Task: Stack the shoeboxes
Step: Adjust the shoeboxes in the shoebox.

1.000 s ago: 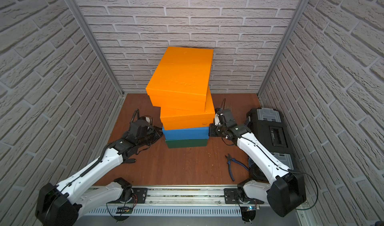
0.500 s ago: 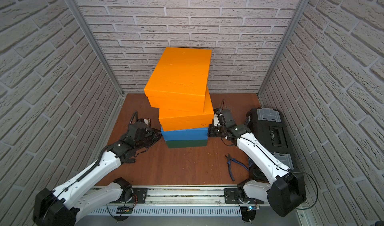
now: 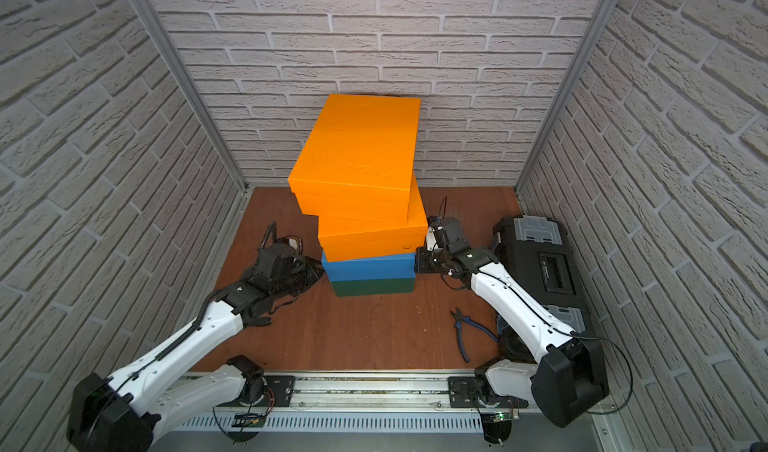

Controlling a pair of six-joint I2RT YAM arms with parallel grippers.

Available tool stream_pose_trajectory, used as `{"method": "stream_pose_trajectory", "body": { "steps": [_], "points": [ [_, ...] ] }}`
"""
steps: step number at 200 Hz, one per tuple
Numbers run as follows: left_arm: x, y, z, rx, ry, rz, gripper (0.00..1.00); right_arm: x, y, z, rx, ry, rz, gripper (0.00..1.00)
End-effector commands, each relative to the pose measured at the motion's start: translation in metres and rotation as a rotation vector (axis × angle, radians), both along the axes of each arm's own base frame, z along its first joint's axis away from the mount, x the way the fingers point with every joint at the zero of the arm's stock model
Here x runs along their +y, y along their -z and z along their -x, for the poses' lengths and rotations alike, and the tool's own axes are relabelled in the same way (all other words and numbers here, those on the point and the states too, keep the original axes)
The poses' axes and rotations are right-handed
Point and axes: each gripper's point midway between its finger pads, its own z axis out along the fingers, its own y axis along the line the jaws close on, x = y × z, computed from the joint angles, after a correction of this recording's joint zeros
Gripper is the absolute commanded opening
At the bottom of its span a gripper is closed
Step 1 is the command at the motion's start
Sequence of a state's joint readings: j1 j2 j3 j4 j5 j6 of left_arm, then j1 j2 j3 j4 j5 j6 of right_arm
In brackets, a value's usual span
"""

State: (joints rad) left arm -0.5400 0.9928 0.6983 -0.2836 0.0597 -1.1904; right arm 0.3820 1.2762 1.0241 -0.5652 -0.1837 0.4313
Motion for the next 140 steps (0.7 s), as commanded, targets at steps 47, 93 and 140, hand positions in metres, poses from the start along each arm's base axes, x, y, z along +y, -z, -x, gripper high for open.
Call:
{"method": "stream_pose_trajectory", "body": {
  "steps": [47,93,140],
  "points": [
    [-0.025,-0.012,0.005,-0.014,0.091,0.057,0.29,0.023,-0.023,-0.004,-0.063,-0.085,-0.089,0.03],
    [-0.018,-0.013,0.007,-0.022,0.065,0.043,0.3,0.011,-0.028,-0.004,-0.076,-0.061,-0.082,0.03],
    [-0.009,-0.017,0.009,-0.03,0.051,0.016,0.3,-0.001,-0.037,-0.006,-0.087,-0.038,-0.101,0.04]
  ]
}}
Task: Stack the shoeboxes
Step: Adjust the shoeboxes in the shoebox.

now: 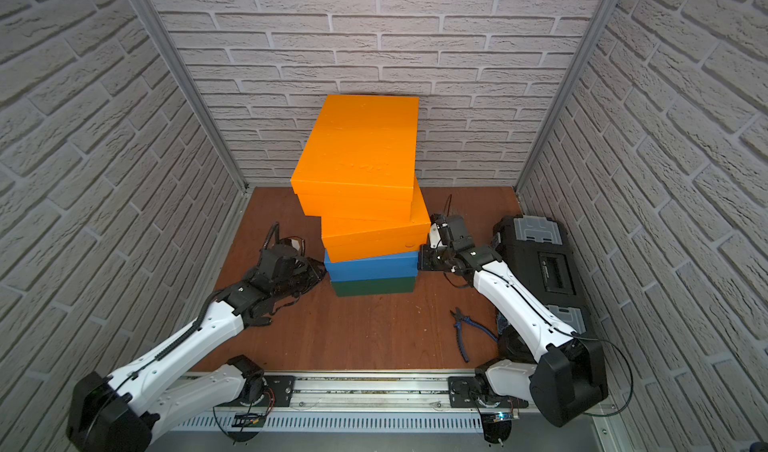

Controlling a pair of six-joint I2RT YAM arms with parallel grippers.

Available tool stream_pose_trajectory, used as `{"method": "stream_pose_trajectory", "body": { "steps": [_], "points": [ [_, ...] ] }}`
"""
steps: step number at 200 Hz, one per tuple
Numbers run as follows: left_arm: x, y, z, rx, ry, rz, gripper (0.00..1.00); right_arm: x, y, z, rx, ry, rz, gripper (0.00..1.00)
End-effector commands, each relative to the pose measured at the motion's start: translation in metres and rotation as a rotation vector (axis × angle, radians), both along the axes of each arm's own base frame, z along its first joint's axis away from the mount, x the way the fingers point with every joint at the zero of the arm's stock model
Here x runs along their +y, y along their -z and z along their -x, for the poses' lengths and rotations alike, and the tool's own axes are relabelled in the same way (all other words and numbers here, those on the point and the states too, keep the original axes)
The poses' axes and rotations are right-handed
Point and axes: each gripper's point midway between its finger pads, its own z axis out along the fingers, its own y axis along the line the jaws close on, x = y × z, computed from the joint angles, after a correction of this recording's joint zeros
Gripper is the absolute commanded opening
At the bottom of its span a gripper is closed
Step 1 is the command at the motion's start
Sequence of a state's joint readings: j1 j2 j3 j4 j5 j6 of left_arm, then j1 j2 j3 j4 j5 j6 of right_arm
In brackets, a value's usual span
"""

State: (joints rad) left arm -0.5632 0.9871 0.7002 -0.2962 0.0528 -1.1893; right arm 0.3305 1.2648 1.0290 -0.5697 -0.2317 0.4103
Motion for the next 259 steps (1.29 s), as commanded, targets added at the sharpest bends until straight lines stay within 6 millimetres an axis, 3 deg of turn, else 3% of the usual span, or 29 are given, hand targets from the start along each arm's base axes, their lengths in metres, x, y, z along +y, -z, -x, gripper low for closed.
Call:
{"method": "stream_pose_trajectory", "body": {
  "steps": [1,46,85,119,145,168,199,233,259],
  "points": [
    [-0.005,-0.017,0.003,-0.031,0.03,0.023,0.3,0.008,-0.03,-0.003,-0.081,-0.042,-0.071,0.04],
    [0.029,-0.037,0.005,-0.069,-0.042,-0.019,0.31,-0.008,-0.035,0.002,-0.083,-0.011,-0.048,0.05],
    [0.054,-0.082,-0.002,-0.182,-0.097,-0.004,0.33,-0.03,-0.055,0.005,-0.138,0.039,-0.026,0.05],
    [0.039,-0.12,-0.018,-0.268,-0.048,0.033,0.33,-0.029,-0.087,0.003,-0.205,0.031,-0.048,0.06],
    [0.022,-0.134,-0.032,-0.294,-0.006,0.071,0.33,-0.025,-0.108,0.0,-0.247,0.03,-0.077,0.07],
    [0.009,-0.141,-0.04,-0.305,0.028,0.089,0.33,-0.009,-0.123,0.001,-0.274,-0.02,-0.128,0.08],
    [-0.005,-0.146,-0.045,-0.313,0.061,0.103,0.33,0.001,-0.125,0.01,-0.267,-0.054,-0.128,0.08],
    [-0.007,-0.144,-0.047,-0.309,0.061,0.103,0.33,0.016,-0.124,0.023,-0.258,-0.089,-0.172,0.08],
    [-0.007,-0.144,-0.046,-0.308,0.059,0.107,0.34,0.013,-0.12,0.026,-0.253,-0.083,-0.151,0.08]
  ]
}}
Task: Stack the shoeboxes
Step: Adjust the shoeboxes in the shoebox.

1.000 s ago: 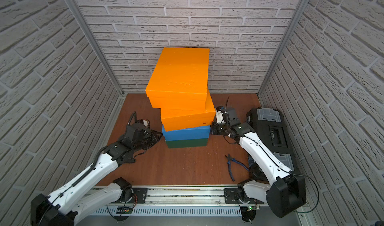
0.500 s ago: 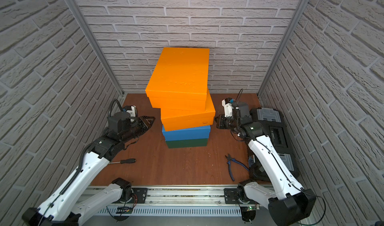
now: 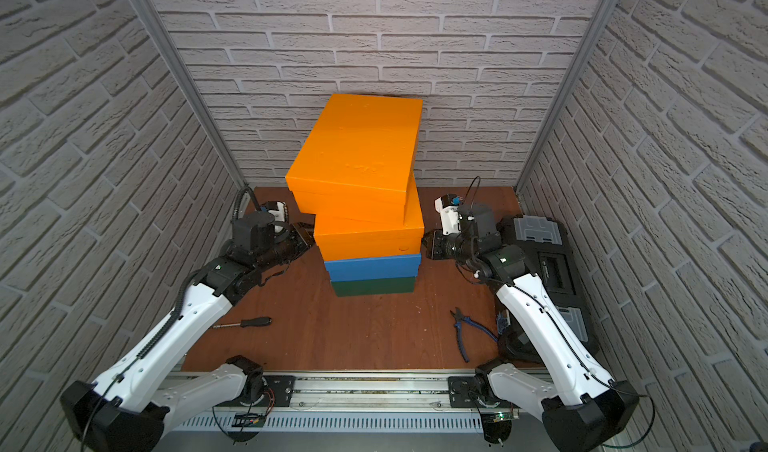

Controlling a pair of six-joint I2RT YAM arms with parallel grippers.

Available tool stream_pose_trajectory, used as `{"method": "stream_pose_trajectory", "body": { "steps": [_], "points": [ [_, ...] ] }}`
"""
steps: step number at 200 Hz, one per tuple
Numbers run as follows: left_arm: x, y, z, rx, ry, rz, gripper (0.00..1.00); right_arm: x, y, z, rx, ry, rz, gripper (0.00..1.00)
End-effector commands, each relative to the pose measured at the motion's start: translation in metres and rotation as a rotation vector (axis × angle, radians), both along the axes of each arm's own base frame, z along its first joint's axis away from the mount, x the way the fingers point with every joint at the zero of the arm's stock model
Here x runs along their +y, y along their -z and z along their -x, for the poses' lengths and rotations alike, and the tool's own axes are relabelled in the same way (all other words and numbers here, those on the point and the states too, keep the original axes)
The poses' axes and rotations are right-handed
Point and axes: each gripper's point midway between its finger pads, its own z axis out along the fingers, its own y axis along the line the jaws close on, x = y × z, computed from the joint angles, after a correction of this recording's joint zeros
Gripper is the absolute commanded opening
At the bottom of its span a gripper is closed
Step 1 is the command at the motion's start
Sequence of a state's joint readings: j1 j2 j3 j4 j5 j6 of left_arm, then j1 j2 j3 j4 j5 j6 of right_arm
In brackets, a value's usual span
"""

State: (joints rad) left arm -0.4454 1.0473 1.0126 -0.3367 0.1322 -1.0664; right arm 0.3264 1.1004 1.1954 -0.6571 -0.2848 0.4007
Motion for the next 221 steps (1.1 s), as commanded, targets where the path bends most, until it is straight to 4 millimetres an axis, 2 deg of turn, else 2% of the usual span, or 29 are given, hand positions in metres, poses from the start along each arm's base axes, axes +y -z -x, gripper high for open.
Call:
{"method": "stream_pose_trajectory", "body": {
  "steps": [1,28,73,123,157,174,199,221],
  "points": [
    [-0.011,-0.028,-0.001,-0.085,0.046,0.049,0.34,0.011,-0.011,0.009,-0.032,-0.045,-0.038,0.08],
    [-0.009,-0.029,0.001,-0.087,0.038,0.046,0.33,0.011,-0.012,0.009,-0.035,-0.049,-0.027,0.08],
    [-0.001,-0.027,0.007,-0.086,0.016,0.024,0.34,-0.004,-0.009,0.005,-0.042,0.0,0.057,0.08],
    [0.02,-0.037,0.013,-0.118,-0.041,-0.001,0.34,-0.016,-0.023,0.003,-0.076,0.026,0.097,0.08],
    [0.043,-0.05,0.017,-0.155,-0.095,-0.05,0.34,-0.026,-0.042,-0.003,-0.128,0.061,0.112,0.08],
    [0.06,-0.061,0.015,-0.173,-0.14,-0.099,0.35,-0.021,-0.06,-0.009,-0.174,0.048,0.085,0.08],
    [0.085,-0.082,0.0,-0.203,-0.197,-0.116,0.36,-0.014,-0.084,-0.02,-0.209,0.038,0.064,0.08],
    [0.097,-0.101,-0.019,-0.229,-0.217,-0.061,0.37,-0.014,-0.095,-0.031,-0.218,0.052,0.076,0.08]
  ]
}}
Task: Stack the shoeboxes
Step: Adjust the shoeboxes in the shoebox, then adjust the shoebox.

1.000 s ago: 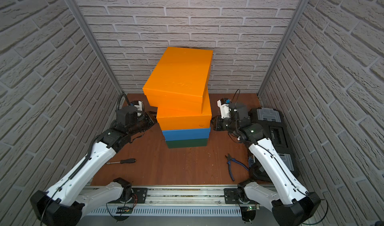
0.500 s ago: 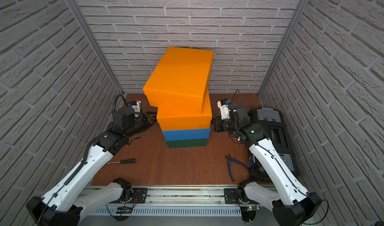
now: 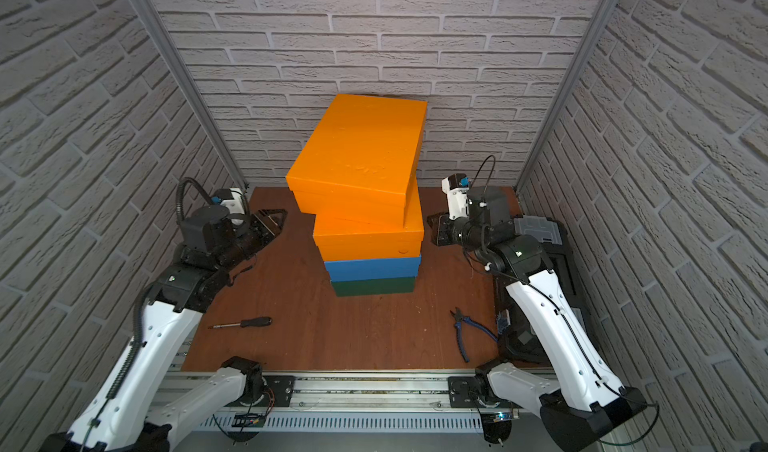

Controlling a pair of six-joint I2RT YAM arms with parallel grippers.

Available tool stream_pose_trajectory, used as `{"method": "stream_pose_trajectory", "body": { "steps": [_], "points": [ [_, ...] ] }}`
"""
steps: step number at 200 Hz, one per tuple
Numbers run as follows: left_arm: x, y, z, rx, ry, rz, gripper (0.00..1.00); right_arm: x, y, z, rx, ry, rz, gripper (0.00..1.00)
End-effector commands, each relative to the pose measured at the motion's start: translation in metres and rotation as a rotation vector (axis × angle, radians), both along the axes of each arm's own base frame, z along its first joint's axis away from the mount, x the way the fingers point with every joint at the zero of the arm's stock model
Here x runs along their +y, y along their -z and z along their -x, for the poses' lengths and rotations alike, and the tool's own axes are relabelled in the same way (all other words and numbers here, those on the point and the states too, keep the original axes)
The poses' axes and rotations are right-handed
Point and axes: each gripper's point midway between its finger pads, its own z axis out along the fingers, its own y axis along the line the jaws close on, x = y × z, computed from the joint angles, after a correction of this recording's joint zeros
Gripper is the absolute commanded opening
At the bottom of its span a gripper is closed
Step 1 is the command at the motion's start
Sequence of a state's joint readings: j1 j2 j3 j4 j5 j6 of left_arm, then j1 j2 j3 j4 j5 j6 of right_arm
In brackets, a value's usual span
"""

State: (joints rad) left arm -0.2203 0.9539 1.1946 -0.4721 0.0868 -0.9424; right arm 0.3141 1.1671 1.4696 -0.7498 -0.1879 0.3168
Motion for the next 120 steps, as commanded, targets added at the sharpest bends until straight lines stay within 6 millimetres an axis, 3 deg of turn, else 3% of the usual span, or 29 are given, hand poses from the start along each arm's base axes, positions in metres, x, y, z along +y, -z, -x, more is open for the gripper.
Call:
{"method": "stream_pose_trajectory", "body": {
  "steps": [1,60,120],
  "points": [
    [0.009,-0.019,-0.017,-0.044,0.007,0.011,0.37,0.001,-0.021,-0.013,-0.054,0.002,0.003,0.08],
    [-0.001,-0.042,-0.063,-0.087,0.045,0.071,0.42,0.021,-0.035,-0.034,-0.064,-0.057,-0.051,0.08],
    [-0.029,-0.056,-0.075,-0.126,0.131,0.131,0.42,0.033,-0.048,-0.051,-0.075,-0.09,-0.074,0.09]
  ]
}}
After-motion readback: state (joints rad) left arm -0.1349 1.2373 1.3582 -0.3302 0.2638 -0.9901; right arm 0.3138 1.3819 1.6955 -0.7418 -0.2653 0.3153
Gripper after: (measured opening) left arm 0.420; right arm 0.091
